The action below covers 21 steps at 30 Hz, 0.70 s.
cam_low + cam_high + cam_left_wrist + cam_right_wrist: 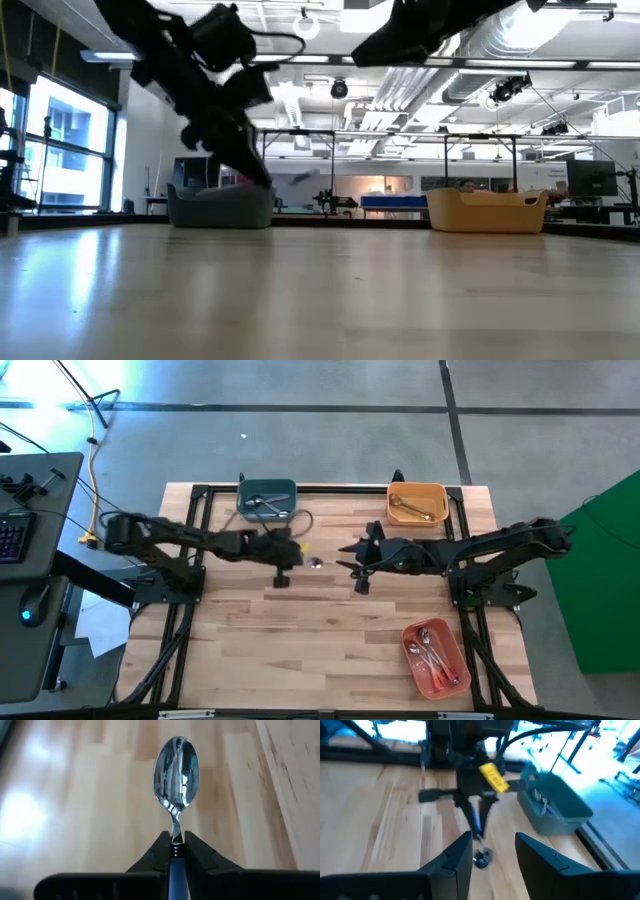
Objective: Sort silverware by color (type)
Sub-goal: Put the violet spoon into the dark green bin
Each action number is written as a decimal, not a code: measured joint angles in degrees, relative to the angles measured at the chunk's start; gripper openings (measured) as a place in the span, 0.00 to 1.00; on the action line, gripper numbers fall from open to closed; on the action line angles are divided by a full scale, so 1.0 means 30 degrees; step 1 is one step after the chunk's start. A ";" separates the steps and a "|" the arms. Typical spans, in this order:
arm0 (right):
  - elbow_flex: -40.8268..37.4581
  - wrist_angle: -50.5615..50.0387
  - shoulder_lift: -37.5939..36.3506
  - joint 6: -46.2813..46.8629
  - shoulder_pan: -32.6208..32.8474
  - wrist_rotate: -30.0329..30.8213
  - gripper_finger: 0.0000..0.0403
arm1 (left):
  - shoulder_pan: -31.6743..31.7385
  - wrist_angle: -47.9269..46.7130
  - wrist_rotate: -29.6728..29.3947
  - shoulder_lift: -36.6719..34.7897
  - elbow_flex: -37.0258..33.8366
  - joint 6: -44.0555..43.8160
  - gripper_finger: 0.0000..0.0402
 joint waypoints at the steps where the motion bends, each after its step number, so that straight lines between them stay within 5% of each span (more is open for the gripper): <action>1: 0.0014 0.0323 0.0035 -0.0066 0.0000 0.0003 0.33 | 0.0343 -0.0434 0.0046 -0.0638 0.0053 0.0186 0.03; 10: 0.0014 0.0426 0.0068 -0.0393 -0.0003 -0.0063 0.33 | 0.5764 -0.6810 -0.1053 -0.5093 0.1126 0.3668 0.01; 15: 0.0018 0.0514 0.0068 -0.0604 -0.0036 -0.0089 0.33 | 0.8800 -0.7567 0.0958 -0.5062 0.2305 0.4133 0.01; 21: 0.0018 0.0598 0.0068 -0.0799 -0.0036 -0.0096 0.33 | 0.8179 -0.7489 0.2922 -0.3984 0.2313 0.1215 0.00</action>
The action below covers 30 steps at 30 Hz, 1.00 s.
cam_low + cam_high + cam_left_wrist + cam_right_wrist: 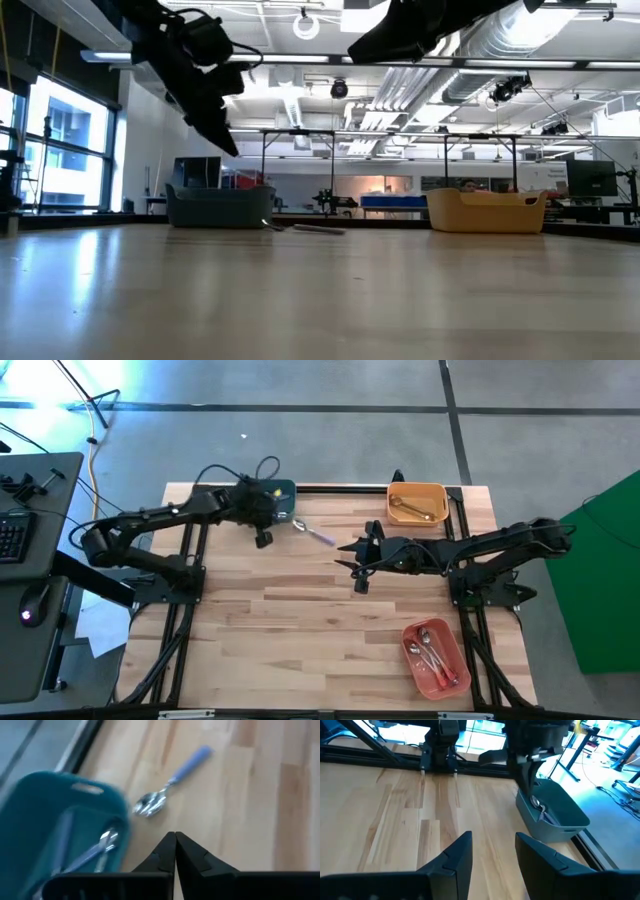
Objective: Sort silverware by color (type)
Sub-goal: Put the violet spoon into the dark green bin
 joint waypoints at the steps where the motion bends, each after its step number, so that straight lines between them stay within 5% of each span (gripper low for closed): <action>1: 0.0000 -0.0005 0.0000 -0.0007 0.0000 0.0000 0.33 | -0.0467 0.0299 -0.0007 0.0283 0.0000 -0.0490 0.01; 9: 0.0000 -0.0211 0.0000 -0.0062 0.0000 -0.0007 0.33 | -0.3881 0.3620 -0.0685 0.3499 0.0691 -0.1064 0.17; 18: 0.0000 -0.0393 0.0007 -0.0255 0.0000 -0.0022 0.33 | -0.2101 -0.0759 -0.0627 0.9731 0.7120 0.3286 0.34; 30: 0.0000 -0.0877 0.0007 -0.0572 0.0000 -0.0095 0.33 | -0.1424 -0.3299 -0.0056 1.4330 1.1493 0.7305 0.37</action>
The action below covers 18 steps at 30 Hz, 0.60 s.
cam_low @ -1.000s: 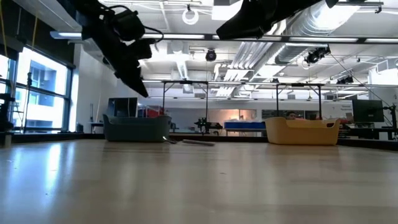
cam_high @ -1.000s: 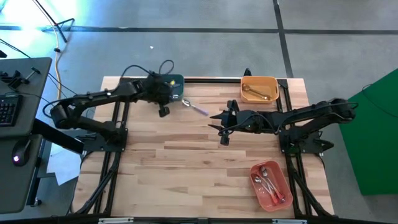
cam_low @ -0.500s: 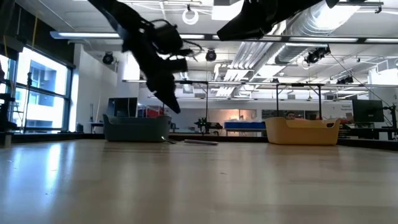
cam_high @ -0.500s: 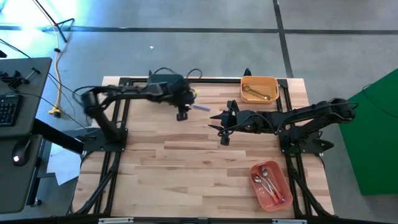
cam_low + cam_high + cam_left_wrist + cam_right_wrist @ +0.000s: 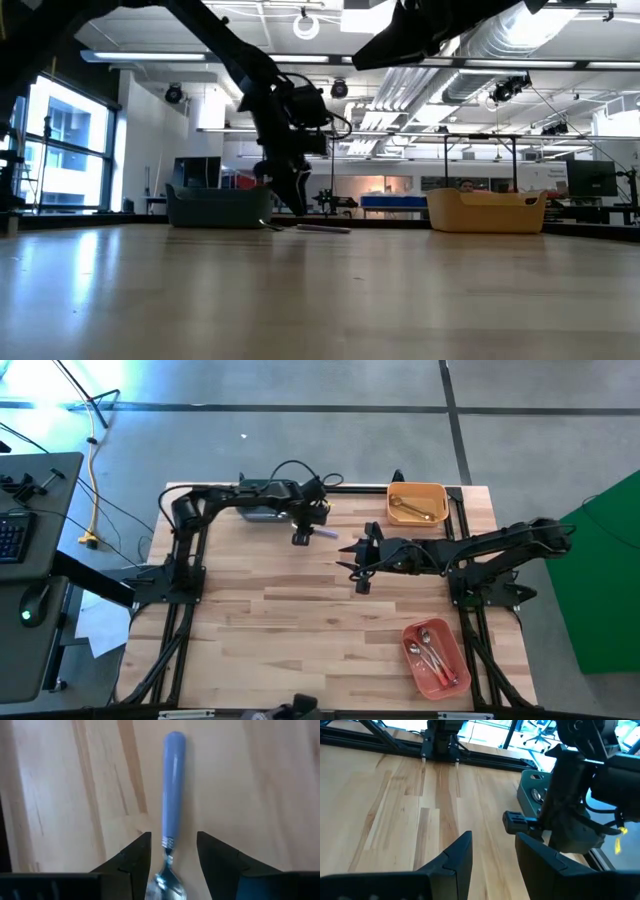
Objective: Sort silverware by color (type)
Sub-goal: Put the violet spoon into the dark green bin
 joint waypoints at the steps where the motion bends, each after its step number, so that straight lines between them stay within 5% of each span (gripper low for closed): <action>1: 0.0000 -0.0050 0.0000 0.0000 0.0000 0.0000 0.33 | 0.0013 0.0093 -0.0003 0.0175 0.0106 0.0077 0.37; 12: 0.0000 -0.0140 0.0000 0.0000 0.0000 0.0000 0.33 | 0.0195 -0.0674 -0.0507 0.1111 0.0106 0.0259 0.35; 18: 0.0000 -0.0054 0.0000 0.0000 0.0000 0.0000 0.33 | 0.0185 -0.0820 -0.0525 0.1112 0.0106 0.0261 0.19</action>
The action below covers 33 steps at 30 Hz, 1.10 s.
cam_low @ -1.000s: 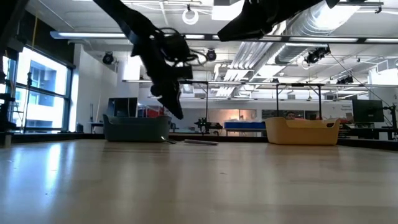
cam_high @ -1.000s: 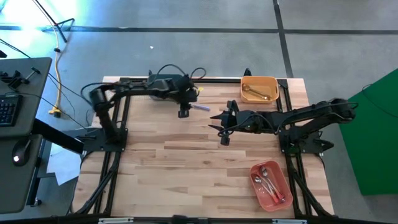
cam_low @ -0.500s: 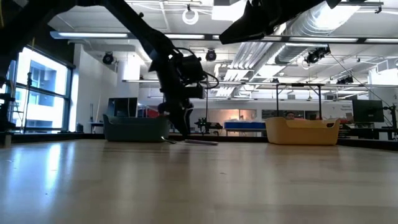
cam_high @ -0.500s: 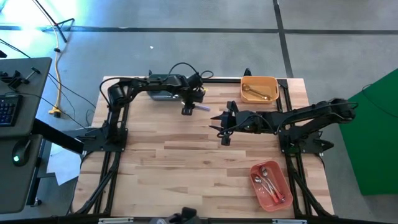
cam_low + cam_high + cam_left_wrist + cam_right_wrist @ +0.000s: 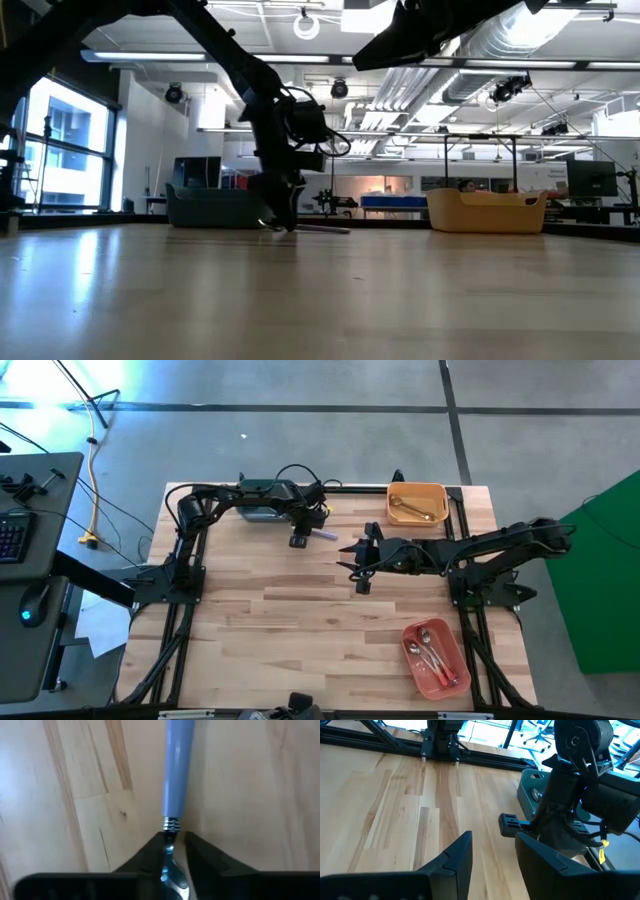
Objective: Sort silverware by color (type)
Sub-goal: Put the violet spoon into the dark green bin
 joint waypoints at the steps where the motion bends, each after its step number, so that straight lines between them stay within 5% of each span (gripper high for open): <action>1: 0.0000 -0.0006 0.0000 0.0001 0.0000 0.0000 0.33 | -0.0005 -0.0025 0.0006 0.0000 0.0000 0.0010 0.14; 5: 0.0000 -0.0006 0.0000 0.0000 0.0006 0.0000 0.33 | -0.0018 -0.0269 0.0019 0.0025 0.0005 0.0080 0.02; 15: 0.0000 -0.0014 0.0000 0.0000 0.0000 0.0000 0.33 | -0.0824 -0.1162 -0.0331 -0.0739 -0.0046 0.0026 0.01; 25: 0.0000 -0.0128 0.0000 0.0000 0.0000 0.0002 0.33 | -0.1207 -0.3474 -0.0401 -0.4348 -0.0029 -0.0134 0.00; 33: 0.0000 -0.0145 0.0004 0.0000 0.0004 -0.0156 0.33 | 0.1435 -0.6663 -0.1831 -0.8236 -0.0029 0.0334 0.00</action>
